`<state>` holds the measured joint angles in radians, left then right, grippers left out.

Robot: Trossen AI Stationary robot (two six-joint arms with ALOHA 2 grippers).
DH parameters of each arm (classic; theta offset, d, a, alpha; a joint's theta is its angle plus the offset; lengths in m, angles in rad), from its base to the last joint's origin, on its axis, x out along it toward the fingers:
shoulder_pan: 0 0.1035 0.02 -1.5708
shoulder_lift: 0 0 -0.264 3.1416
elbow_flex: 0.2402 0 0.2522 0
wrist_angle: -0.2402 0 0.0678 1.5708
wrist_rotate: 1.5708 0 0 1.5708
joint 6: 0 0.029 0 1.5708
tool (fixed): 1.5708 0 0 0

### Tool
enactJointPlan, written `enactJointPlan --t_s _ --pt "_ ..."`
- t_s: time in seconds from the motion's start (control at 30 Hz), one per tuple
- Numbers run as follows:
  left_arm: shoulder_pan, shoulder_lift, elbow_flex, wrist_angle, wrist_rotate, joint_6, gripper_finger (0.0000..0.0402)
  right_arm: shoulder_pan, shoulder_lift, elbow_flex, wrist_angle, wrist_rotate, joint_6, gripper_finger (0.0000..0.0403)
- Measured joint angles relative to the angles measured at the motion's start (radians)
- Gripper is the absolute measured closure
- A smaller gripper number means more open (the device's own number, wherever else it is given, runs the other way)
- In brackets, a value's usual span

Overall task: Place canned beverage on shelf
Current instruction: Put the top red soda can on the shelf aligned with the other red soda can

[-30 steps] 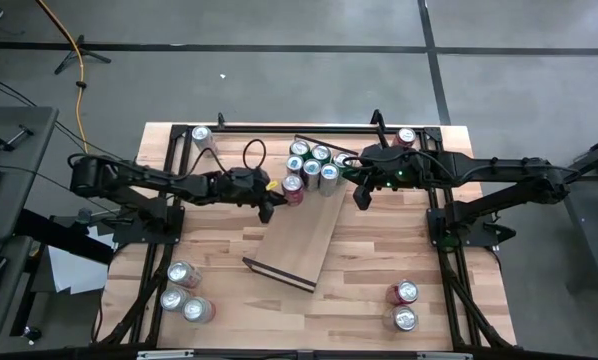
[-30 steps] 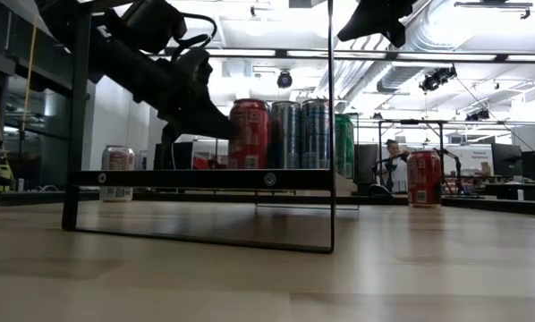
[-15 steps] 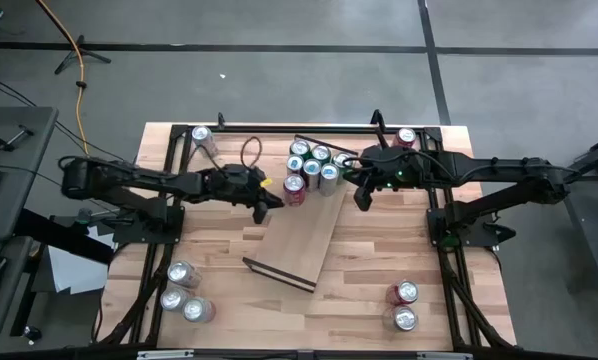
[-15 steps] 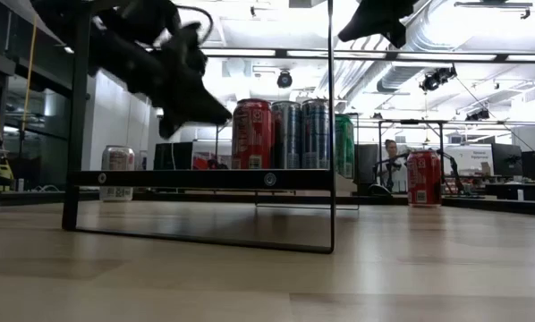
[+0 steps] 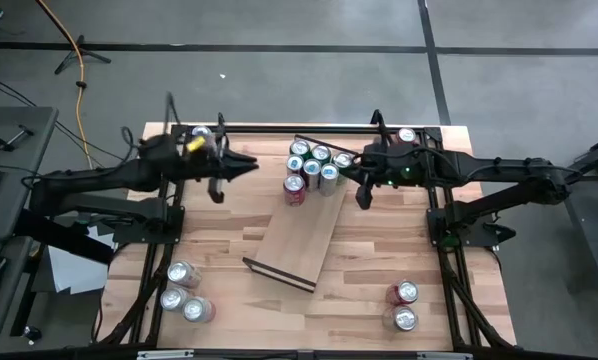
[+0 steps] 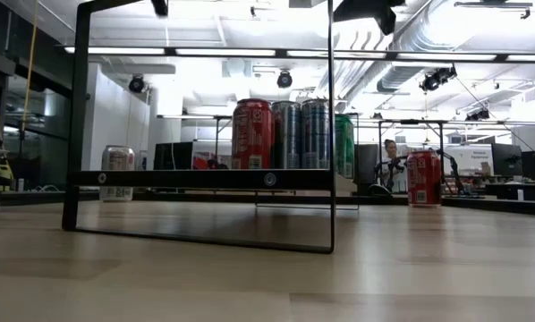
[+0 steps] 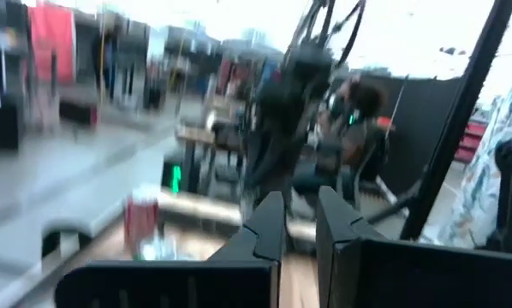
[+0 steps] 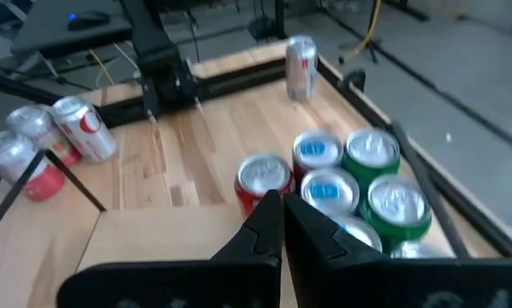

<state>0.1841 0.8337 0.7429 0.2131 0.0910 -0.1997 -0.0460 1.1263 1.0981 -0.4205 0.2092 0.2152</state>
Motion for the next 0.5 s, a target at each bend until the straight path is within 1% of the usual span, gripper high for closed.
enactJointPlan --t_s 0.17,0.5 --pt "0.0 -0.014 0.057 -0.005 0.0 0.044 0.0401 0.0 0.0 0.0 0.064 -0.002 -0.074 0.0403" --pt "-0.002 -0.014 0.06 -0.016 0.0 0.046 0.0401 0.0 0.0 0.0 0.066 -0.014 -0.085 0.0403"
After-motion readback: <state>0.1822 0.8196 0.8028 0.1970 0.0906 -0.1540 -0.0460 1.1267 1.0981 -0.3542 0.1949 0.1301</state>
